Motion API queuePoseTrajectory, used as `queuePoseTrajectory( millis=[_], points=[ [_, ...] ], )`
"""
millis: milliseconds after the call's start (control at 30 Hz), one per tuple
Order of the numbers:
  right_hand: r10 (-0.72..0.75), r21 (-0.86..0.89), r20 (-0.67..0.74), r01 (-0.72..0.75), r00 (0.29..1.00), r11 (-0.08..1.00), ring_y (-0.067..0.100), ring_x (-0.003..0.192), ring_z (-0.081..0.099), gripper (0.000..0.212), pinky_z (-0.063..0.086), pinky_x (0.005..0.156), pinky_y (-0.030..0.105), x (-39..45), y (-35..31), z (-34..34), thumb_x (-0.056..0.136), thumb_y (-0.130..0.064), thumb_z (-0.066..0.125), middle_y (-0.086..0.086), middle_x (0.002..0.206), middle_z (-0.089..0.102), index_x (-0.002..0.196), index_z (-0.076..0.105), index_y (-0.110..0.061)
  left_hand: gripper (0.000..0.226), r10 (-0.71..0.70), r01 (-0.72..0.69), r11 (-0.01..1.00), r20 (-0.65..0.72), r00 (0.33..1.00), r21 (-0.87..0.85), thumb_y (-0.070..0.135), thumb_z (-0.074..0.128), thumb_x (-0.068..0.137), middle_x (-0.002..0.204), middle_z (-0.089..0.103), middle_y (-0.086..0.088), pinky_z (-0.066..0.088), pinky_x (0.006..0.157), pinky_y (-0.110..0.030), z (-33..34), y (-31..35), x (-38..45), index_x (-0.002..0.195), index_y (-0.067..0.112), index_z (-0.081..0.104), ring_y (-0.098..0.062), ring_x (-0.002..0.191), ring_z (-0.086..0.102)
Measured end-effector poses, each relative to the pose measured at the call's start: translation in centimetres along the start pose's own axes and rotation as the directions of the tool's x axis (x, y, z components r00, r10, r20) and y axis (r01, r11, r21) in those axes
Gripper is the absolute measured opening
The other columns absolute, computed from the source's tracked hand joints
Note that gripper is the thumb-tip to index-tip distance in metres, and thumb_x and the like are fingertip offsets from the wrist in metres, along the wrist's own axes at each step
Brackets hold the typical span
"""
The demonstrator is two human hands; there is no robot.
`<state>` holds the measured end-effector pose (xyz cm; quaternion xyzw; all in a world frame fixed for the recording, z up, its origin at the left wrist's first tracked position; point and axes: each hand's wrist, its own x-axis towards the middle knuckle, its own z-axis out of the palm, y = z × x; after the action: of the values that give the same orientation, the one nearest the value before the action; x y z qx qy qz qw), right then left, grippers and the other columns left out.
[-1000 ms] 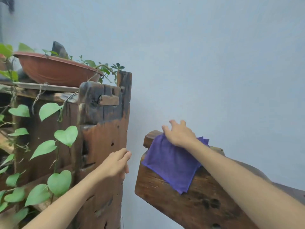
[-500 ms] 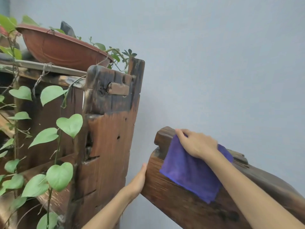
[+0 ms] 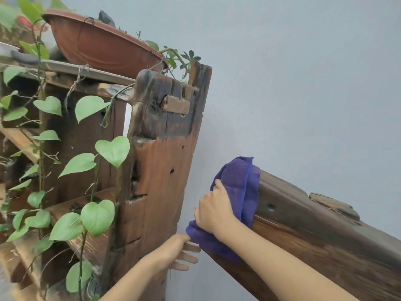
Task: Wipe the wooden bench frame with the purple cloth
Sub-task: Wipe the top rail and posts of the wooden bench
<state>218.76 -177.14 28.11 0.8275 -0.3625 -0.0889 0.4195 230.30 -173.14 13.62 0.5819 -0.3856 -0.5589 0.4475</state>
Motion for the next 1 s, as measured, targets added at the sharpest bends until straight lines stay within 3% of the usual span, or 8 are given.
queuePoseTrajectory(
  millis=[167,267,333,467,567,800,900,1000],
  points=[
    [-0.296,-0.135,0.177,0.321,0.939,0.937,0.027,0.115,0.062,0.039,0.034,0.077,0.037,1.9,-2.3,0.4,0.104,-0.042,0.036,0.003,0.128,0.065,0.123,0.065,-0.023,0.034,-0.080,0.095,0.985,-0.099,0.992,0.147,0.032,0.045,0.095,0.089,0.076,0.001,0.044,0.063,-0.025,-2.3,-2.8,-4.0,0.105,0.011,0.070,-0.016,0.068,0.066],
    [-0.451,0.059,-0.105,0.458,0.886,0.887,0.030,0.110,0.061,0.035,0.043,0.076,0.040,0.4,-3.1,1.2,0.104,-0.036,0.040,0.007,0.119,0.065,0.118,0.066,-0.017,0.033,-0.074,0.104,0.979,-0.168,0.983,0.176,0.026,0.041,0.101,0.084,0.076,0.002,0.045,0.065,-0.024,-4.1,-3.6,-5.6,0.101,0.012,0.071,-0.015,0.067,0.066],
    [-0.368,0.008,-0.247,0.382,0.896,0.924,0.031,0.110,0.058,0.032,0.047,0.088,0.043,0.1,-1.8,1.0,0.101,-0.034,0.044,0.008,0.114,0.064,0.114,0.066,-0.015,0.034,-0.067,0.104,0.982,-0.225,0.972,0.156,0.025,0.041,0.101,0.084,0.077,0.000,0.048,0.064,-0.024,-5.2,-3.7,-6.0,0.100,0.011,0.072,-0.016,0.067,0.066],
    [-0.083,-0.137,-0.012,0.081,0.996,0.987,0.033,0.109,0.063,0.048,0.042,0.088,0.043,0.5,0.5,0.6,0.106,-0.039,0.030,0.013,0.124,0.068,0.123,0.068,-0.015,0.035,-0.053,0.088,0.988,-0.254,0.966,0.130,0.027,0.041,0.100,0.090,0.080,-0.003,0.052,0.067,-0.026,-4.7,-3.7,-6.5,0.100,0.012,0.072,-0.016,0.071,0.069],
    [-0.159,-0.345,0.105,0.186,0.982,0.920,0.036,0.116,0.061,0.048,0.041,0.097,0.050,0.0,-2.4,1.2,0.108,-0.038,0.026,0.013,0.130,0.065,0.128,0.065,-0.016,0.034,-0.016,0.046,0.990,-0.224,0.974,0.130,0.031,0.043,0.096,0.092,0.080,-0.001,0.053,0.068,-0.027,-3.5,-4.3,-7.3,0.099,0.015,0.073,-0.013,0.070,0.070],
    [-0.231,-0.336,0.113,0.256,0.966,0.906,0.033,0.110,0.063,0.049,0.044,0.092,0.045,-0.7,-5.1,3.1,0.110,-0.036,0.026,0.012,0.125,0.066,0.126,0.065,-0.013,0.032,0.025,0.049,0.934,-0.201,0.979,0.355,0.029,0.044,0.097,0.086,0.079,0.007,0.050,0.066,-0.024,-4.6,-6.8,-10.1,0.088,0.021,0.074,-0.006,0.067,0.066],
    [-0.163,-0.266,0.106,0.186,0.981,0.946,0.033,0.110,0.063,0.051,0.040,0.103,0.051,-0.8,-2.9,1.2,0.109,-0.039,0.024,0.013,0.123,0.067,0.119,0.066,-0.013,0.028,0.190,-0.043,0.865,-0.247,0.950,0.500,0.030,0.048,0.099,0.099,0.077,0.012,0.050,0.077,-0.023,-3.7,-5.7,-9.6,0.094,0.025,0.075,-0.007,0.093,0.069],
    [-0.202,-0.266,-0.011,0.191,0.979,0.945,0.031,0.098,0.066,0.057,0.036,0.110,0.054,-1.1,1.5,-1.1,0.109,-0.045,0.025,0.011,0.109,0.072,0.109,0.072,-0.013,0.041,0.378,-0.235,0.807,-0.168,0.910,0.541,0.042,0.045,0.103,0.145,0.052,0.017,0.037,0.106,-0.025,-0.1,-2.4,-8.2,0.142,0.033,0.054,-0.007,0.135,0.049]
  ],
)
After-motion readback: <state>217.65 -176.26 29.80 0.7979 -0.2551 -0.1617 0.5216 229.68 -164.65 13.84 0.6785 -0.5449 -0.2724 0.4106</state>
